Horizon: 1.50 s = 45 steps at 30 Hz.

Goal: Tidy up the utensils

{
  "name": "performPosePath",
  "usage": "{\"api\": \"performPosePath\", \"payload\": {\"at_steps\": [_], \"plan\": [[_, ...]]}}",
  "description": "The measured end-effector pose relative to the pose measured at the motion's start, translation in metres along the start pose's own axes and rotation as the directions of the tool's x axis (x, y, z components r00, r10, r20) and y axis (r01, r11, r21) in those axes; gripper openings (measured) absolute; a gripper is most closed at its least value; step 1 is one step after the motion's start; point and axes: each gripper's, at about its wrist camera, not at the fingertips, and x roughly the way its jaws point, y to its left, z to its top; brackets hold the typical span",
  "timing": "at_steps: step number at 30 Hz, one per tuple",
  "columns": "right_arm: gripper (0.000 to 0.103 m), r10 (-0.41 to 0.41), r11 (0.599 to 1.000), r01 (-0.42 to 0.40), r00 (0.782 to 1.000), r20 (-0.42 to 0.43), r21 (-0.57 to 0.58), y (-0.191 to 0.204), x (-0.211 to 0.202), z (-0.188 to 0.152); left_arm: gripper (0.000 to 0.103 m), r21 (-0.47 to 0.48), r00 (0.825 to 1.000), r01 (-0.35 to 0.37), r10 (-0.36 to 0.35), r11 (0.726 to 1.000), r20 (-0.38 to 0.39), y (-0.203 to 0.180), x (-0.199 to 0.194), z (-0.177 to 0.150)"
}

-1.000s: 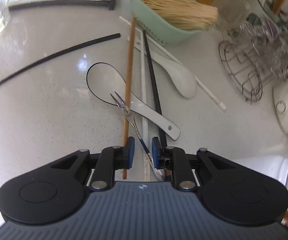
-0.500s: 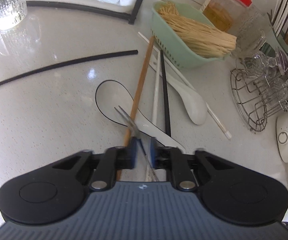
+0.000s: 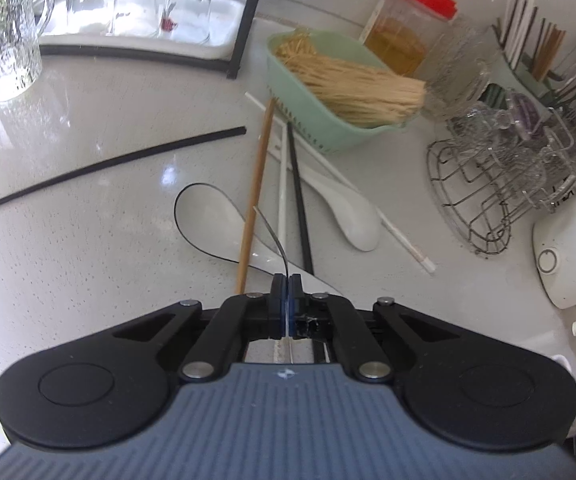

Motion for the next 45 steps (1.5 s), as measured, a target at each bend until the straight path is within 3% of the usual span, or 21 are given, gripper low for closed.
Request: {"api": "performPosePath", "payload": {"at_steps": [8,16,21,28,38,41,45], "plan": [[0.091,-0.008,1.0,0.008,1.0,-0.001,0.009,0.001,0.0,0.0,0.0,0.038,1.0,0.004,-0.005,0.999,0.028,-0.004,-0.012,-0.005],[0.091,-0.017,1.0,0.017,1.0,0.007,0.011,0.001,0.0,-0.001,0.002,-0.076,1.0,0.019,-0.021,0.997,-0.022,0.02,-0.001,-0.006],[0.091,-0.021,1.0,0.021,1.0,0.01,0.012,0.002,-0.001,-0.002,0.005,-0.044,1.0,0.003,-0.004,0.999,-0.022,0.028,0.0,-0.003],[0.091,-0.026,1.0,0.026,1.0,0.011,0.014,0.002,-0.002,-0.002,0.021,0.025,0.999,-0.011,0.012,1.0,-0.045,0.027,0.013,0.001],[0.091,-0.026,1.0,0.026,1.0,0.01,0.014,0.002,-0.002,-0.002,0.019,0.103,0.998,-0.015,0.021,0.995,-0.053,0.023,0.024,-0.003],[0.091,-0.026,1.0,0.026,1.0,0.011,0.014,0.002,-0.002,-0.002,0.006,0.117,0.998,-0.024,0.031,0.993,-0.055,0.022,0.025,-0.004],[0.091,-0.026,1.0,0.026,1.0,0.012,0.014,0.002,-0.002,-0.002,0.006,0.111,0.999,-0.023,0.028,0.994,-0.04,0.025,0.016,-0.007]]}}
